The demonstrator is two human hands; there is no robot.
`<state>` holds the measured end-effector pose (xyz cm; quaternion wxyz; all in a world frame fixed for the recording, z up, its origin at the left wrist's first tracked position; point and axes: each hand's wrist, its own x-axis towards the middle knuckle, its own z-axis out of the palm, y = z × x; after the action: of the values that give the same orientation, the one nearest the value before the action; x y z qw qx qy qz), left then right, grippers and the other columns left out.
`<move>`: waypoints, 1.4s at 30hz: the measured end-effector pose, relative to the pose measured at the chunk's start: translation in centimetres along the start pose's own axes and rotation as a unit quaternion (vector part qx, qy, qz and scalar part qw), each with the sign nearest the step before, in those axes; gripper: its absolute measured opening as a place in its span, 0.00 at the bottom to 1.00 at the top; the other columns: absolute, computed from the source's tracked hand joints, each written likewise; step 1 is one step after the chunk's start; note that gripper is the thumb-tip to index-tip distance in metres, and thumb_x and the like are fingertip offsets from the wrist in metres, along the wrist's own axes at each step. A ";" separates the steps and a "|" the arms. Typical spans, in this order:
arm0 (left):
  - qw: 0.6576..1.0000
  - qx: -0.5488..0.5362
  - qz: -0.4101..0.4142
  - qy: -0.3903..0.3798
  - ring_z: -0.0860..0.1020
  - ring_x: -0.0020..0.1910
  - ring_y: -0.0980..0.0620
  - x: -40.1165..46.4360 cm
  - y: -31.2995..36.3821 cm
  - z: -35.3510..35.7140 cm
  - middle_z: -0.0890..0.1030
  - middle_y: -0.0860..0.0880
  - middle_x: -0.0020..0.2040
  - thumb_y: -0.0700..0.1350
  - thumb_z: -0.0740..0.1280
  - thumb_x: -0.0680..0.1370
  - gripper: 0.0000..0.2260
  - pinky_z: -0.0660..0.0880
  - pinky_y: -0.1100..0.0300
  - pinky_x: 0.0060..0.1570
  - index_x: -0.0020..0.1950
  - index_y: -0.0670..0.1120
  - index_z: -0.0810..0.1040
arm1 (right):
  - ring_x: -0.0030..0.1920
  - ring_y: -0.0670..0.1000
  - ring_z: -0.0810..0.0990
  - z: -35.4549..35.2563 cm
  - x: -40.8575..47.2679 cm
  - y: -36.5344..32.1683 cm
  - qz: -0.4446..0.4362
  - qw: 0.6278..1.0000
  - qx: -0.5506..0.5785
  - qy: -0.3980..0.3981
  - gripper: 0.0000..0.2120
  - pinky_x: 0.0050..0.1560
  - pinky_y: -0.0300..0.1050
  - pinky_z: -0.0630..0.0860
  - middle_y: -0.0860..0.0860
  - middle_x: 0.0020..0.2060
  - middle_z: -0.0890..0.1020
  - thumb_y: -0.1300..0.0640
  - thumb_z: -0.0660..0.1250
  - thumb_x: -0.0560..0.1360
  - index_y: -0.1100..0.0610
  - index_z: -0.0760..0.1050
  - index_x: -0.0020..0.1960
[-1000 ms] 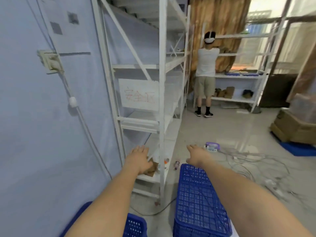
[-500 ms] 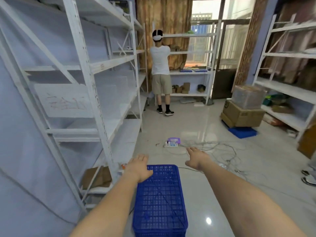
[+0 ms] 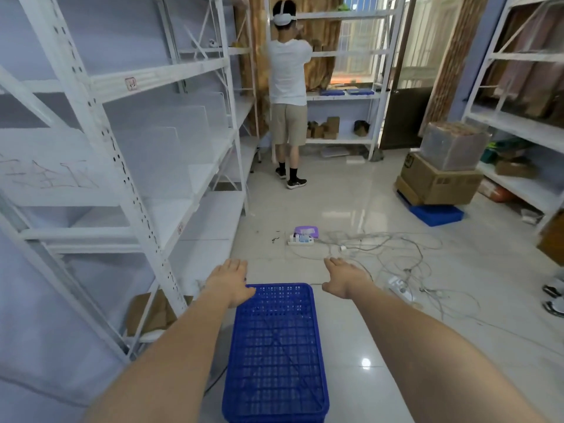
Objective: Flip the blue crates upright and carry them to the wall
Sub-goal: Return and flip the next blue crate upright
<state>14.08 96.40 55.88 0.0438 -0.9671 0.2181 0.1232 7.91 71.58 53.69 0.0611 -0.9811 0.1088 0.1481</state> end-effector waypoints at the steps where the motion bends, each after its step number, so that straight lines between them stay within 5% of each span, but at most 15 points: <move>1: 1.000 -0.002 0.005 0.001 0.54 0.77 0.47 1.7 -0.1 -0.1 0.54 0.45 0.79 0.58 0.57 0.78 0.35 0.54 0.53 0.74 0.79 0.44 0.50 | 0.77 0.54 0.55 -0.2 1.3 0.2 0.006 1.000 0.000 -0.001 0.34 0.75 0.51 0.57 0.53 0.77 0.58 0.48 0.59 0.77 0.58 0.50 0.78; 9: 0.998 -0.033 0.049 -0.021 0.51 0.78 0.47 16.0 -1.8 -1.6 0.50 0.45 0.80 0.57 0.55 0.79 0.34 0.53 0.52 0.76 0.80 0.44 0.47 | 0.77 0.54 0.53 -2.6 12.2 1.2 0.081 0.994 0.065 -0.022 0.35 0.75 0.51 0.55 0.54 0.78 0.54 0.48 0.58 0.77 0.58 0.48 0.78; 15: 0.991 -0.071 0.076 -0.082 0.52 0.78 0.46 23.3 -1.2 4.4 0.52 0.44 0.80 0.57 0.56 0.79 0.34 0.53 0.53 0.76 0.80 0.44 0.49 | 0.77 0.54 0.53 1.5 18.4 1.4 0.109 0.986 0.105 -0.067 0.35 0.75 0.50 0.55 0.54 0.78 0.53 0.47 0.59 0.78 0.58 0.48 0.78; 22: 0.967 -0.109 0.045 -0.225 0.48 0.79 0.46 26.0 -1.1 18.7 0.48 0.45 0.80 0.58 0.54 0.80 0.34 0.51 0.52 0.77 0.80 0.43 0.46 | 0.75 0.53 0.60 14.1 22.8 2.3 0.138 0.968 0.133 -0.165 0.32 0.70 0.50 0.63 0.52 0.77 0.57 0.48 0.58 0.78 0.57 0.51 0.77; 30: 0.926 -0.124 -0.028 -0.354 0.46 0.79 0.46 26.1 -1.2 37.0 0.46 0.46 0.80 0.58 0.54 0.80 0.34 0.50 0.52 0.77 0.80 0.44 0.44 | 0.78 0.51 0.53 32.9 25.3 4.7 0.183 0.915 0.228 -0.279 0.34 0.74 0.49 0.56 0.52 0.78 0.53 0.49 0.58 0.79 0.57 0.47 0.79; 35: 0.916 -0.141 -0.077 -0.368 0.46 0.79 0.47 27.7 -0.1 45.7 0.45 0.46 0.80 0.57 0.54 0.81 0.33 0.51 0.51 0.77 0.80 0.44 0.44 | 0.76 0.53 0.59 41.6 26.6 6.0 0.224 0.881 0.297 -0.293 0.31 0.72 0.49 0.60 0.53 0.77 0.58 0.51 0.59 0.79 0.57 0.52 0.78; 39: 0.912 -0.157 -0.105 -0.364 0.46 0.79 0.48 28.5 0.6 51.5 0.45 0.47 0.80 0.55 0.55 0.81 0.32 0.52 0.50 0.77 0.80 0.45 0.44 | 0.69 0.58 0.69 46.8 28.3 7.2 0.264 0.850 0.359 -0.282 0.23 0.59 0.46 0.67 0.57 0.72 0.68 0.57 0.59 0.79 0.61 0.61 0.73; 42: 0.911 -0.155 -0.114 -0.365 0.45 0.79 0.48 28.7 1.2 54.3 0.43 0.48 0.80 0.55 0.54 0.82 0.33 0.51 0.52 0.77 0.80 0.44 0.43 | 0.70 0.58 0.69 50.5 30.3 8.2 0.301 0.821 0.409 -0.259 0.26 0.59 0.44 0.67 0.56 0.73 0.67 0.57 0.59 0.80 0.61 0.58 0.75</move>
<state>26.80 91.05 -4.00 -0.0163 -0.8675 0.0530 0.4943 20.24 65.35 -4.14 0.4351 -0.7095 0.4298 0.3500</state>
